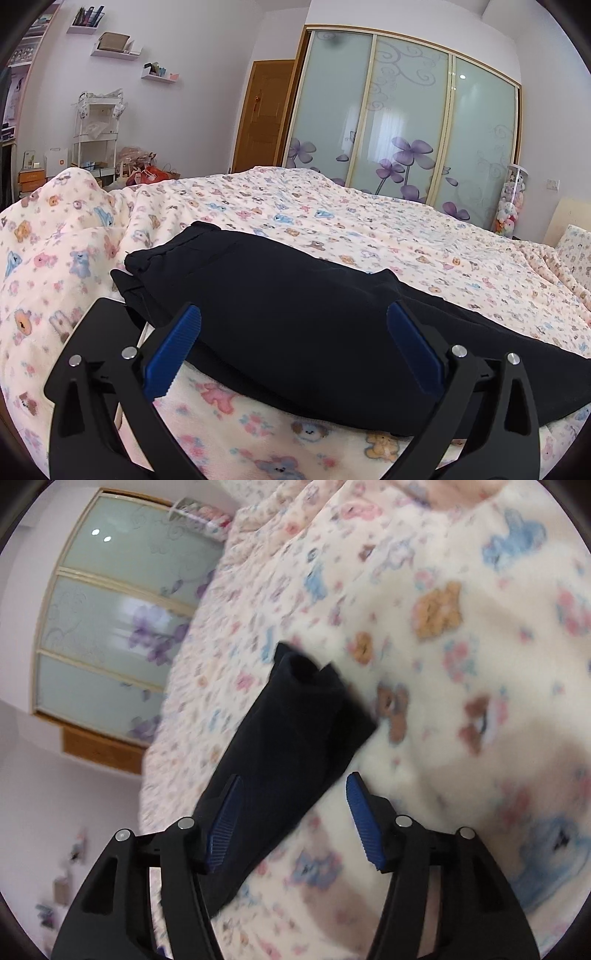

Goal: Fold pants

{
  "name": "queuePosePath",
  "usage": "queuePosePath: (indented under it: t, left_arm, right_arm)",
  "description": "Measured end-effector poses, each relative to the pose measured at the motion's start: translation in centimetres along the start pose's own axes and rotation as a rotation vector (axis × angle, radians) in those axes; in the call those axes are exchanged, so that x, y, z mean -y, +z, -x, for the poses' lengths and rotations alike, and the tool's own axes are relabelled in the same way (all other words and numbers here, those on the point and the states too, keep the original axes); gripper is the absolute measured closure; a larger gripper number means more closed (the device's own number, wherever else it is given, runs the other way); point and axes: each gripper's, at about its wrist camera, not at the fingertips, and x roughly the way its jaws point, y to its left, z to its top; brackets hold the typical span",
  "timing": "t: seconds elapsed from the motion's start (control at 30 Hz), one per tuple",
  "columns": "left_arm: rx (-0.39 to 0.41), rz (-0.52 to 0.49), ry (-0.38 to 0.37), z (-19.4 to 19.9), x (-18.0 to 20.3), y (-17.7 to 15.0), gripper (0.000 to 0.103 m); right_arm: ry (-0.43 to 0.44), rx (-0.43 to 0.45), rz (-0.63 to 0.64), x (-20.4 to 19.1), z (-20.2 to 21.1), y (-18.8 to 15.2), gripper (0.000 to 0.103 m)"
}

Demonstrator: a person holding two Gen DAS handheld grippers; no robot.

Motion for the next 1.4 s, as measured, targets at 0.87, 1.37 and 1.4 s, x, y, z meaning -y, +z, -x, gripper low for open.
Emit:
queuePosePath:
  t: [0.87,1.37,1.4]
  left_arm:
    - [-0.058,0.019,0.016,-1.0,-0.4,-0.1,0.002]
    - [-0.059,0.041,0.024,-1.4,-0.9,-0.1,0.002]
    - [-0.058,0.048,0.026,-1.3,-1.0,-0.1,0.002]
  right_arm:
    - [-0.045,0.107,0.17,0.2,-2.1,0.6,0.098]
    - [-0.101,0.018,-0.01,1.1,-1.4,0.9,0.049]
    - [-0.113,0.018,-0.026,1.3,-1.5,0.7,0.049]
